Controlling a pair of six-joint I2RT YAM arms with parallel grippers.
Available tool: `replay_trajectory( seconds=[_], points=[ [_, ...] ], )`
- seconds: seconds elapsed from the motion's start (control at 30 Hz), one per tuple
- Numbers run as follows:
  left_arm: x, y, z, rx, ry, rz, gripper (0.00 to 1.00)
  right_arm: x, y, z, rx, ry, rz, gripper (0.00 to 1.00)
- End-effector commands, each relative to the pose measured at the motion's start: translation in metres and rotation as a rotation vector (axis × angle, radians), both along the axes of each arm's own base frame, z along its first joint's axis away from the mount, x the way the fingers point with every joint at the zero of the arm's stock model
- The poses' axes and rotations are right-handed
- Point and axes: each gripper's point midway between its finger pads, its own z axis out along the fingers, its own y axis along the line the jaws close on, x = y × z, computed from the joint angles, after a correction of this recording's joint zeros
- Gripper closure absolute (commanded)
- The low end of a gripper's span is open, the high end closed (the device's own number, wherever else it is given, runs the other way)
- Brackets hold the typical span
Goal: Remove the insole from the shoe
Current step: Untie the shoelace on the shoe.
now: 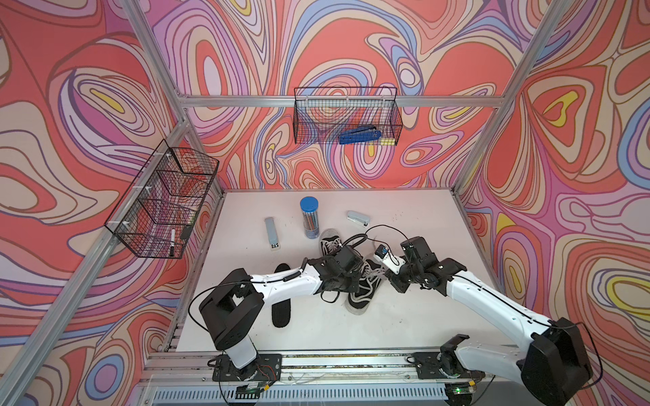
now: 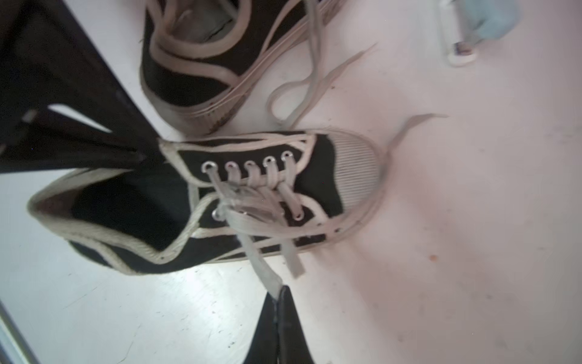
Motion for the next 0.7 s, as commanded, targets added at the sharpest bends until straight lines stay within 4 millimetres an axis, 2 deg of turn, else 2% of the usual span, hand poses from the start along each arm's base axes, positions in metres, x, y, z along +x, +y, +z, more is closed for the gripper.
replay_trajectory(
  seconds=[0.0,0.1,0.17,0.23,0.37,0.5,0.57,0.67],
  points=[
    [-0.005,0.015,-0.002,0.032,0.025,0.045,1.0,0.035,-0.048,0.07,-0.022,-0.262,-0.354,1.0],
    [-0.005,0.015,-0.003,0.019,0.034,0.062,1.0,0.046,-0.089,0.122,0.025,-0.444,-0.642,1.0],
    [-0.005,0.014,-0.002,0.008,0.037,0.073,1.0,0.047,-0.101,0.142,0.08,-0.501,-0.753,1.0],
    [-0.005,0.013,0.001,-0.004,0.035,0.081,1.0,0.046,-0.114,0.153,0.143,-0.511,-0.894,1.0],
    [-0.004,0.013,0.005,-0.012,0.027,0.102,1.0,0.048,-0.133,0.149,0.226,-0.415,-1.082,1.0],
    [-0.009,0.01,0.006,-0.019,0.03,0.11,1.0,0.059,-0.149,0.133,0.293,-0.288,-1.179,1.0],
    [-0.012,0.008,0.005,-0.023,0.033,0.112,1.0,0.065,-0.147,0.122,0.313,-0.227,-1.174,1.0],
    [-0.017,0.004,0.002,-0.025,0.046,0.113,1.0,0.076,-0.12,0.1,0.358,-0.102,-1.08,1.0]
  ],
)
